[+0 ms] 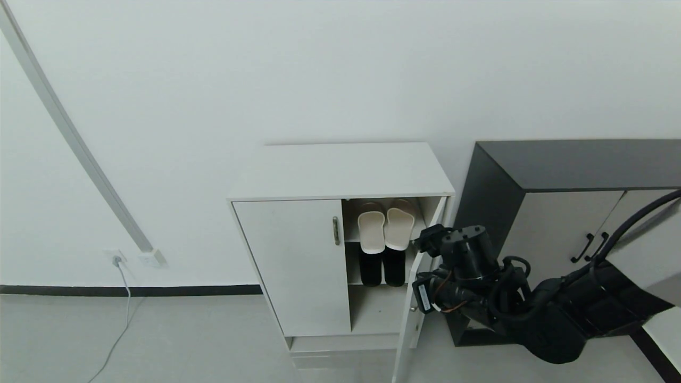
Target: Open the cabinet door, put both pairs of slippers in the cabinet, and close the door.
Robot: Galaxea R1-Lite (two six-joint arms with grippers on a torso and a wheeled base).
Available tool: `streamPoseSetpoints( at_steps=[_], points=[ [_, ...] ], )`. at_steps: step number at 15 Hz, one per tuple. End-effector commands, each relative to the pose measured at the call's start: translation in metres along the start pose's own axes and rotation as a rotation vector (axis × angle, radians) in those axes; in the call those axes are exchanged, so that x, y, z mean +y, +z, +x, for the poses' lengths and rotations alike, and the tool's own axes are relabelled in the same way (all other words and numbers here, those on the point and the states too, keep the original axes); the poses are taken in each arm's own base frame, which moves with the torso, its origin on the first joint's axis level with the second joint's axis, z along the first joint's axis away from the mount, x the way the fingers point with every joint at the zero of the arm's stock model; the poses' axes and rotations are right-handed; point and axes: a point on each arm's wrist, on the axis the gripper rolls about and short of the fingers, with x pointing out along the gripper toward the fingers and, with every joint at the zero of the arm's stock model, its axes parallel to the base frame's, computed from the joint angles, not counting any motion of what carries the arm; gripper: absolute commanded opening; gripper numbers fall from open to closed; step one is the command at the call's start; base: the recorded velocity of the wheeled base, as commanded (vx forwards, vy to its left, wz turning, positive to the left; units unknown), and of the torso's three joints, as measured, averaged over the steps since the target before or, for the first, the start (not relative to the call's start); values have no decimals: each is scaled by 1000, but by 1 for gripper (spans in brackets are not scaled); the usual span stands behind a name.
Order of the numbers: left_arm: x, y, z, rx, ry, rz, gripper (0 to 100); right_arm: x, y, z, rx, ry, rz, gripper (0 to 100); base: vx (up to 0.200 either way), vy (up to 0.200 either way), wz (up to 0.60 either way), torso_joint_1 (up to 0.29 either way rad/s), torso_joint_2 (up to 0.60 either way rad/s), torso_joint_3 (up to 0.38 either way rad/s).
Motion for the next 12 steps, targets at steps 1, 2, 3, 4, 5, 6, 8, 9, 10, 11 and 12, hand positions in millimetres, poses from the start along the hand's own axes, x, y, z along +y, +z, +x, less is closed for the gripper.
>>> streamPoseSetpoints(
  at_steps=[1, 2, 3, 4, 5, 6, 8, 9, 10, 11, 12],
  points=[
    [0, 0, 0, 2, 0, 0, 0, 9, -11, 17, -1, 11, -4, 0, 0, 0, 0, 0, 0, 0],
    [0, 0, 0, 0, 0, 0, 0, 16, -11, 29, -74, 23, 13, 0, 0, 0, 0, 0, 0, 0],
    [0, 0, 0, 2, 0, 0, 0, 18, -8, 34, -127, 28, 28, 0, 0, 0, 0, 0, 0, 0],
    [0, 0, 0, 2, 0, 0, 0, 19, -5, 38, -170, 33, 40, 0, 0, 0, 0, 0, 0, 0],
    [0, 0, 0, 2, 0, 0, 0, 20, -2, 38, -203, 39, 54, 0, 0, 0, 0, 0, 0, 0],
    [0, 0, 0, 0, 0, 0, 0, 21, 0, 37, -226, 56, 72, 0, 0, 0, 0, 0, 0, 0],
    [0, 0, 0, 0, 0, 0, 0, 22, 0, 29, -264, 89, 88, 0, 0, 0, 0, 0, 0, 0],
    [0, 0, 0, 2, 0, -1, 0, 21, -1, 22, -284, 108, 89, 0, 0, 0, 0, 0, 0, 0],
    [0, 0, 0, 2, 0, 0, 0, 20, -3, 17, -285, 125, 87, 0, 0, 0, 0, 0, 0, 0],
    [0, 0, 0, 0, 0, -1, 0, 19, -7, 10, -286, 164, 82, 0, 0, 0, 0, 0, 0, 0],
    [0, 0, 0, 0, 0, 0, 0, 17, -11, 9, -286, 185, 81, 0, 0, 0, 0, 0, 0, 0]
  ],
)
